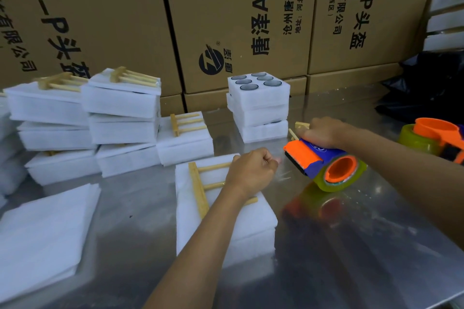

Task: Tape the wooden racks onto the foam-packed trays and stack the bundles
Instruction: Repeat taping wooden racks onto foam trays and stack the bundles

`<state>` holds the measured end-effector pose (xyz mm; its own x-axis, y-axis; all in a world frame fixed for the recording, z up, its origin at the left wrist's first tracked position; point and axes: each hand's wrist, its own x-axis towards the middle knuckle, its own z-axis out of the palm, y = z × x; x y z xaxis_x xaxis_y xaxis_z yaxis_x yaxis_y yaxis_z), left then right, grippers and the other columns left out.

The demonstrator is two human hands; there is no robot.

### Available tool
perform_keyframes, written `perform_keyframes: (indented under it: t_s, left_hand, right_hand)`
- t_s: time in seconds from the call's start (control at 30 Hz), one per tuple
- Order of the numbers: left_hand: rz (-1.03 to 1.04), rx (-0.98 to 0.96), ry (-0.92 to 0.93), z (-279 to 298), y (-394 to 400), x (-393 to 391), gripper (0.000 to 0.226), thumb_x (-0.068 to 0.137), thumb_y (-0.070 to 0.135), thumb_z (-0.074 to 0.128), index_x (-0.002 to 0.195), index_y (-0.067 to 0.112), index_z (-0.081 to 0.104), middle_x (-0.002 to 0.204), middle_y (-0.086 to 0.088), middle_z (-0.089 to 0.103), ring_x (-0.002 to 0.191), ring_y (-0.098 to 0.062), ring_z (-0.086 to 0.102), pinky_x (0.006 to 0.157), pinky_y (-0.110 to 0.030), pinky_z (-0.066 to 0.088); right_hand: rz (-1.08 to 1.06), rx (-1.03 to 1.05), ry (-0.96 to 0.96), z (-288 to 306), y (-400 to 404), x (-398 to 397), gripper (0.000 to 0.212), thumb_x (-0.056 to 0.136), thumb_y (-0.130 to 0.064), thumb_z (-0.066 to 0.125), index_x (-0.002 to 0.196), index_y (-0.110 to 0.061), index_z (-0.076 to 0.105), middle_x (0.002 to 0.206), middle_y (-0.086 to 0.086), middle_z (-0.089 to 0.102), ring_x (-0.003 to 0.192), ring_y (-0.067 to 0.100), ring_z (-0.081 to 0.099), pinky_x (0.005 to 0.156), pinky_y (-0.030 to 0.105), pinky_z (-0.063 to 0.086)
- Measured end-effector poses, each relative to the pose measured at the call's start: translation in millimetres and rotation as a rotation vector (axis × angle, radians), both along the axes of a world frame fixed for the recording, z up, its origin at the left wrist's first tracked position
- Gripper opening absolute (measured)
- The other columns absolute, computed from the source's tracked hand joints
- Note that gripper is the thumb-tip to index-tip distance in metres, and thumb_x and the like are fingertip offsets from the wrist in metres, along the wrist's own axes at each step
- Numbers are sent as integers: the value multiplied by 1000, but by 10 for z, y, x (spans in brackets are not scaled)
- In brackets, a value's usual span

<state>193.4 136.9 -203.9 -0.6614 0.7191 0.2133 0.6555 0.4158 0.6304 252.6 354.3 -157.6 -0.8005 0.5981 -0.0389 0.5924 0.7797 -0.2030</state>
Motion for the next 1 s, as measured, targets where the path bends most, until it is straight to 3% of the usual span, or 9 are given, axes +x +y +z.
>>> perform_keyframes:
  t_s: [0.17,0.3,0.47,0.53,0.6,0.7,0.8,0.9,1.0]
  left_hand:
    - [-14,-39,47,-4,9,-14,29,98,45,50,82,22,56,70,11,56,79,-14,55,91,-40,41]
    - [-7,-65,83,-18,29,-36,28,98,44,50,82,22,57,68,10,54,71,-6,47,92,-39,40]
    - [7,15,48,-8,50,3,28,91,53,55,84,26,59,59,9,54,68,-9,52,88,-41,43]
    - [-15,-4,37,0,48,18,29,88,63,54,100,39,61,59,9,54,71,-11,52,91,-39,41]
    - [-35,-108,84,3,59,22,38,86,70,51,114,46,61,72,9,59,82,-12,50,103,-40,36]
    - [-31,-197,126,-3,75,19,33,85,67,57,89,37,72,71,16,58,83,-10,52,107,-42,34]
    - [-40,-176,100,-16,78,13,30,85,57,64,69,33,69,73,14,63,81,-10,56,100,-42,43]
    - [-61,-148,87,-12,73,13,25,86,51,67,71,31,71,79,12,69,84,-11,61,97,-43,47]
    - [-83,-142,75,-23,76,4,24,86,49,68,79,27,76,86,8,72,85,-13,64,88,-41,55]
  right_hand:
    - [-38,41,-101,54,205,137,50,91,-70,38,100,-22,46,85,-1,53,78,16,53,62,30,37]
    - [10,106,-78,-36,243,177,51,90,-71,36,81,-23,52,80,0,59,74,17,57,57,29,36]
    - [-9,161,-17,-78,213,214,49,91,-67,36,75,-23,52,76,1,59,70,17,57,55,28,33]
    - [3,217,14,-102,152,214,50,92,-64,36,71,-22,53,72,1,58,67,16,55,54,28,32]
    - [9,279,38,-127,61,193,48,92,-60,36,67,-22,51,68,0,54,65,16,52,55,29,32]
    - [1,367,27,-152,-101,149,46,91,-58,35,64,-22,47,67,-2,46,70,20,51,65,33,35]
    - [0,421,-11,-171,-226,97,46,92,-57,33,70,-21,51,73,0,48,78,23,50,69,33,36]
    - [-5,443,-14,-180,-295,81,41,94,-52,34,87,-21,59,82,3,53,80,24,51,70,34,37]
    - [-18,465,-19,-179,-334,86,40,95,-49,33,91,-21,62,86,4,56,81,24,51,71,34,36]
